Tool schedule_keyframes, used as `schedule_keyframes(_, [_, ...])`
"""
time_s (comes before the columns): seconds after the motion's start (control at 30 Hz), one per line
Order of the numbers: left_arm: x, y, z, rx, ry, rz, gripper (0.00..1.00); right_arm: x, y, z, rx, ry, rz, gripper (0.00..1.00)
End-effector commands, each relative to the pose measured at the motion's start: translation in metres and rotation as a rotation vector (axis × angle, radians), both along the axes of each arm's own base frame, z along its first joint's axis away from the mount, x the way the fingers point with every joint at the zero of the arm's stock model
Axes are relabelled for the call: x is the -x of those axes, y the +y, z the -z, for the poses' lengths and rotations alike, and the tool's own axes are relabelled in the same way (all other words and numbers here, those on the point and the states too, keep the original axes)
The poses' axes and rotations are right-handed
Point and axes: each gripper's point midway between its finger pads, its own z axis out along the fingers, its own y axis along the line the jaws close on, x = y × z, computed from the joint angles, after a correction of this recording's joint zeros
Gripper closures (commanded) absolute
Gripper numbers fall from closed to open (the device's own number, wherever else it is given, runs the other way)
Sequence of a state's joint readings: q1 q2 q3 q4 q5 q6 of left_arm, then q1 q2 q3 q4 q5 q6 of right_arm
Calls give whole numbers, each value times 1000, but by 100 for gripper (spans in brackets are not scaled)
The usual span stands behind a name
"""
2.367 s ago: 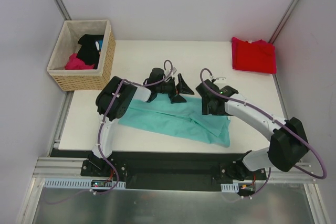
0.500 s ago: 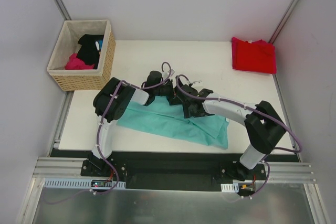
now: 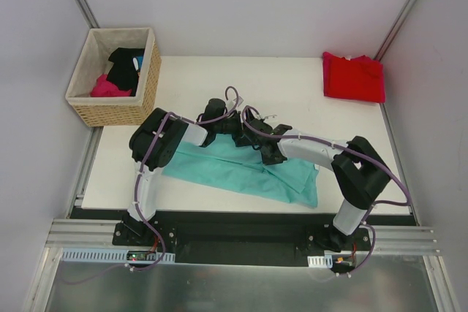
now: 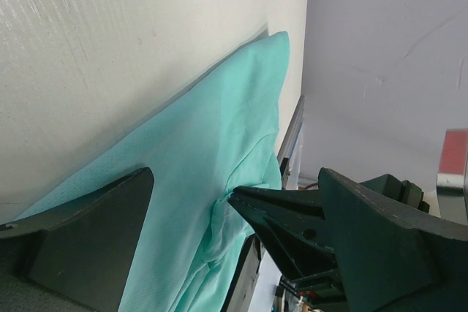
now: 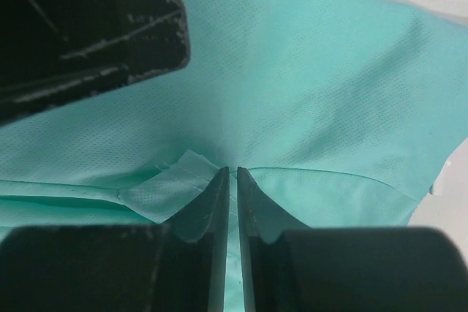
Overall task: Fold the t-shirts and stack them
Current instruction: Fold the other side of the tshirt into a rectangle
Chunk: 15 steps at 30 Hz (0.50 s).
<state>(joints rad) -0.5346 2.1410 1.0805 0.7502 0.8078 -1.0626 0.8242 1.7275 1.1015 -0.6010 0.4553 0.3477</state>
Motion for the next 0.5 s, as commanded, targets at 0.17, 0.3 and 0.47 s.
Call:
schedule_keyframes(0.17, [2,9,21,-71,43,-12,1,-4,7,-5,-39,-15,10,81])
schedule_keyframes(0.3, [3,8,21,-69,45,-9,1,-6,14,-1,-61,-7,13,74])
schedule_keyframes(0.47, [3,9,21,-77,42,-11,1,-8,19,-3,-85,-10,5,75])
